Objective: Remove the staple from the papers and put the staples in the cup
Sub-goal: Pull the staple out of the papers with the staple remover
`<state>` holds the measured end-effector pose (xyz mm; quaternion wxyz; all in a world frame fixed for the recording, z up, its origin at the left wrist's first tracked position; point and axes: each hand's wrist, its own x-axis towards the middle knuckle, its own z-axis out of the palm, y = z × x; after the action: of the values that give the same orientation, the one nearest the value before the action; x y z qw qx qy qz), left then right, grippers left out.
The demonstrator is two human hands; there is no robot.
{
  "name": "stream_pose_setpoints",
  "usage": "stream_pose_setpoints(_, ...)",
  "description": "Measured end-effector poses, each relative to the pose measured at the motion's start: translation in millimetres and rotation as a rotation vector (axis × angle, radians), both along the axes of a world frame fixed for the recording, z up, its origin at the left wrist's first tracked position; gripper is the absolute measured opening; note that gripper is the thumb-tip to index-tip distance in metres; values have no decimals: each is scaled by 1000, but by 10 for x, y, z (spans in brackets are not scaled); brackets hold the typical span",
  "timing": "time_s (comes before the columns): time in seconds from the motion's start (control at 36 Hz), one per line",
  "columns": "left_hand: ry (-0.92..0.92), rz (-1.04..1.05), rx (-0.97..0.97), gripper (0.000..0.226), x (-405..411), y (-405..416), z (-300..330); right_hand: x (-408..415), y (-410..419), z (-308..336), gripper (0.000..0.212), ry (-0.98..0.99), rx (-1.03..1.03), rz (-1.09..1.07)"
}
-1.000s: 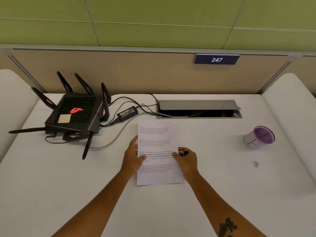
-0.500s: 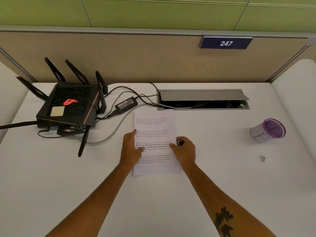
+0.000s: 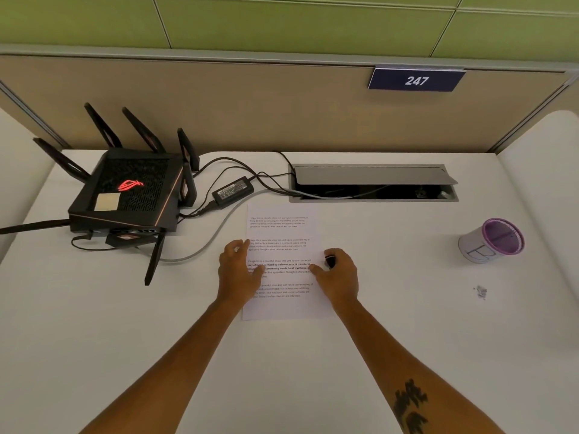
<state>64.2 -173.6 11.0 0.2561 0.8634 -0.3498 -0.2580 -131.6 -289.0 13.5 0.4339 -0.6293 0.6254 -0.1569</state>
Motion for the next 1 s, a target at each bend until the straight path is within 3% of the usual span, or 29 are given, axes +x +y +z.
stream_pose_setpoints(0.17,-40,-31,-4,77,-74,75,22,-86,-112,90,26,-95,84,-11)
stream_pose_setpoints(0.31,-62,-30,-15,79,-196,202,17,-272,-330,138,37,-77,102,41)
stream_pose_setpoints(0.42,-71,-22,-56,86,-326,351,-44,-416,-592,201,38,14,5,162)
stream_pose_setpoints(0.53,-87,-4,-91,90,-434,498,-128,-544,-928,187,54,112,-72,235)
stream_pose_setpoints(0.86,-145,-8,-94,90,-677,832,-294,-888,-1865,167,39,399,-351,575)
stream_pose_setpoints(1.0,-185,-59,-111,85,-752,931,-386,-941,-2105,181,51,493,-428,697)
